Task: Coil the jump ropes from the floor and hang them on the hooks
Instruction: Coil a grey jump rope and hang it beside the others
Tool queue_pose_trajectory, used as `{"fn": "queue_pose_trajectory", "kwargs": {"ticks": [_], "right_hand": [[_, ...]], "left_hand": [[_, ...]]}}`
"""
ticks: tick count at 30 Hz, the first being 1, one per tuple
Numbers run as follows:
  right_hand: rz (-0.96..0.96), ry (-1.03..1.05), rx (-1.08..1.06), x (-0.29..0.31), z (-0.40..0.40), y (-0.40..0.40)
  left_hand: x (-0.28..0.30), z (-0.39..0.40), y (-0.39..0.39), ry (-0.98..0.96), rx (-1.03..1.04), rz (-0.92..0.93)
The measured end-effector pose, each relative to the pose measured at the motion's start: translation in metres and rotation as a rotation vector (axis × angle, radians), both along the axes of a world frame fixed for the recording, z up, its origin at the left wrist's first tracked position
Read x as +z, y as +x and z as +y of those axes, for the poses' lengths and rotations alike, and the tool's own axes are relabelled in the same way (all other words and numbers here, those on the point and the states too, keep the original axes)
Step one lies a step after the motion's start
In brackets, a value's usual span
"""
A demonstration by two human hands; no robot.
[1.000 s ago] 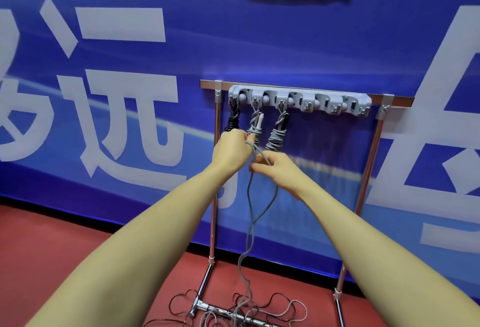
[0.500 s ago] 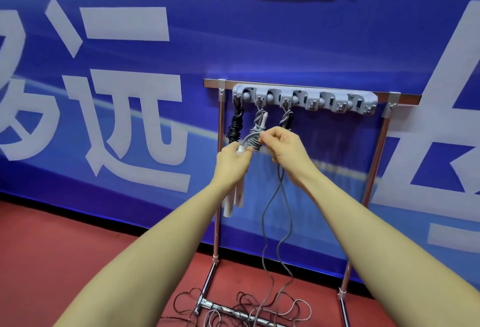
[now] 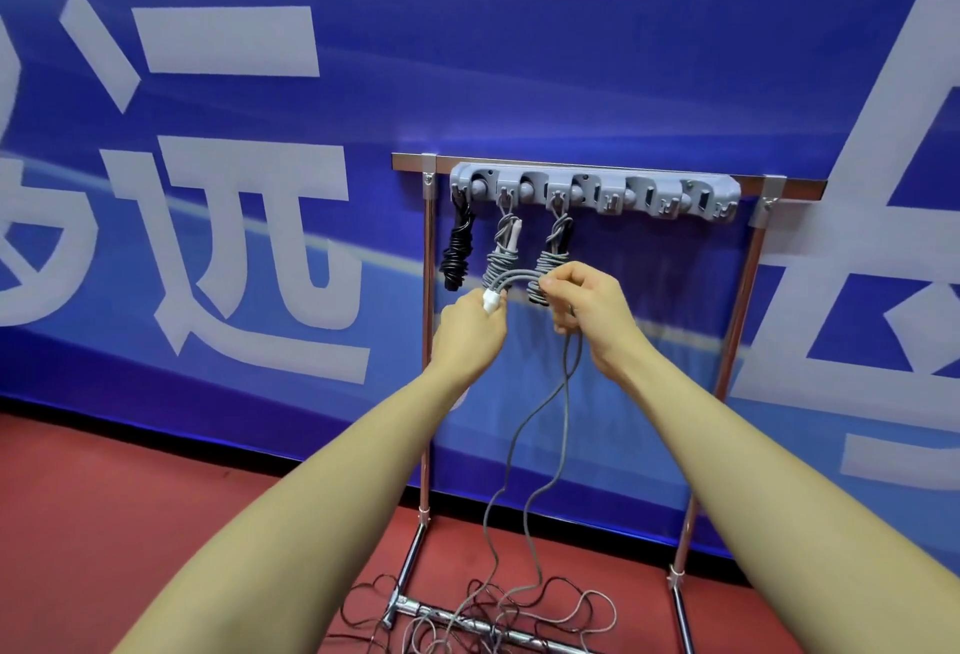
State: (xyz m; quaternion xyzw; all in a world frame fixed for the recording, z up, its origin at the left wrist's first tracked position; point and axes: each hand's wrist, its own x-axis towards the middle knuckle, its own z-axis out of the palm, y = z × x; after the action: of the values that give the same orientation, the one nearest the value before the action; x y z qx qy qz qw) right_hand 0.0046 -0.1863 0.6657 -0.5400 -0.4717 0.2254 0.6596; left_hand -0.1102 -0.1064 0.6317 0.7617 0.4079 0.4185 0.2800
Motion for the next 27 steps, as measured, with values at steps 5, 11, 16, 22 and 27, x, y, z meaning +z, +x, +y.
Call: {"fn": "queue_pose_trajectory", "kwargs": {"ticks": [5,11,16,22,27], "right_hand": [[0.043,0.045,-0.033,0.003,0.001,0.012],[-0.048,0.054,-0.050,-0.001,0.001,0.016],[-0.105,-0.134,-0.021,-0.011,-0.003,0.005],[-0.076,-0.335,-0.099,-0.025,0.001,-0.005],[-0.279,-0.364,-0.298,-0.024,0.005,-0.008]], "left_hand": [[0.004,-0.004,-0.002,0.055,-0.157,-0.009],[0.016,-0.006,0.003,-0.115,-0.307,-0.353],[0.034,-0.015,0.016,-0.218,-0.323,-0.548],[0.042,-0.016,0.031,-0.325,-0.132,-0.813],[0.044,-0.020,0.033,-0.444,-0.091,-0.953]]}}
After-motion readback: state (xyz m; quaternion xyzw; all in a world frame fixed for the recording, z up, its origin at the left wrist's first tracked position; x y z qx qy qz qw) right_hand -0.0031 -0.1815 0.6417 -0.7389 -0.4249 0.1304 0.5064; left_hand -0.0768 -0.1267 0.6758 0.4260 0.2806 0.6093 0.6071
